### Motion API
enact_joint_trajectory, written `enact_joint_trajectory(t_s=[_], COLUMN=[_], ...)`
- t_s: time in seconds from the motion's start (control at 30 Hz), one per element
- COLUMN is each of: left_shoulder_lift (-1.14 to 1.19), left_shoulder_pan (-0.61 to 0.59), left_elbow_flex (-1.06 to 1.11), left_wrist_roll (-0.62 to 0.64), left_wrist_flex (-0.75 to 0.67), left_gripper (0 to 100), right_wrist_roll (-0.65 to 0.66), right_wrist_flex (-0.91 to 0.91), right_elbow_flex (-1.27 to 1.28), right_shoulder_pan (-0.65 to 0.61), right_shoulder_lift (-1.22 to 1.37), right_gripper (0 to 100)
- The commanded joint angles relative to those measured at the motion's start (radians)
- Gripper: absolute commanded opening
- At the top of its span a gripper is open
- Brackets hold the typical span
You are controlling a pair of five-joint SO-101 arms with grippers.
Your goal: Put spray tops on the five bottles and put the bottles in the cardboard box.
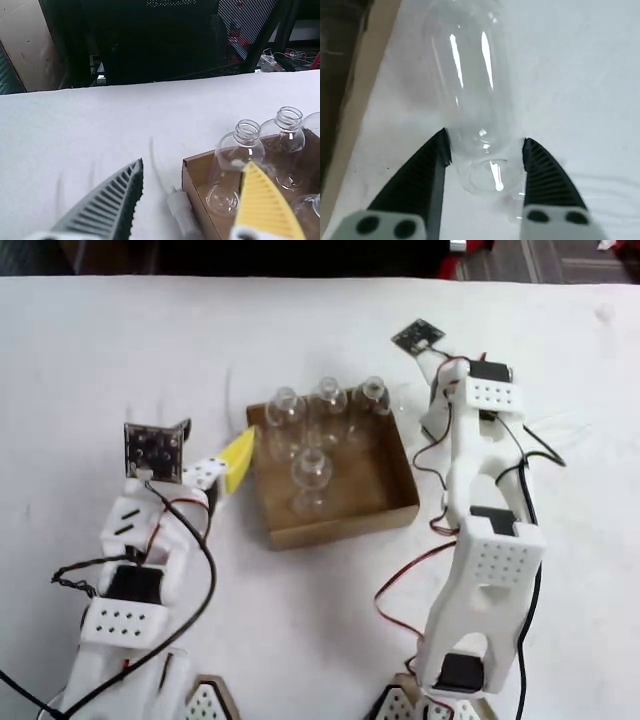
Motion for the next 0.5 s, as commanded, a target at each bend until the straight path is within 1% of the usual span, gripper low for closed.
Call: enact_joint_trajectory(t_s=[0.0, 0.1, 0.2, 0.27, 0.33, 0.43, 0.47], left_shoulder_lift=[-0.031, -0.031, -0.031, -0.031, -0.031, -0.031, -0.031], left_shoulder_pan=[0.01, 0.01, 0.01, 0.01, 0.01, 0.01, 0.01], left_elbow_flex=[-0.011, -0.011, -0.011, -0.011, -0.011, -0.011, -0.011], left_wrist_roll=[-0.014, -0.014, -0.014, -0.014, -0.014, -0.014, -0.014], left_wrist_flex=[-0.026, -0.026, -0.026, -0.026, -0.026, -0.026, -0.026], left_gripper=[29, 29, 29, 29, 29, 29, 29], right_wrist_roll=[0.066, 0.103, 0.107, 0.107, 0.107, 0.104, 0.106], right_wrist_flex=[0.051, 0.048, 0.047, 0.045, 0.045, 0.045, 0.045], right_elbow_flex=[0.011, 0.009, 0.006, 0.008, 0.009, 0.011, 0.011], right_shoulder_pan=[-0.005, -0.005, -0.004, -0.005, -0.005, -0.005, -0.005], right_shoulder_lift=[-0.004, -0.004, -0.004, -0.002, -0.002, -0.002, -0.002], right_gripper=[20.5, 18.7, 14.2, 13.2, 15.6, 23.2, 23.8])
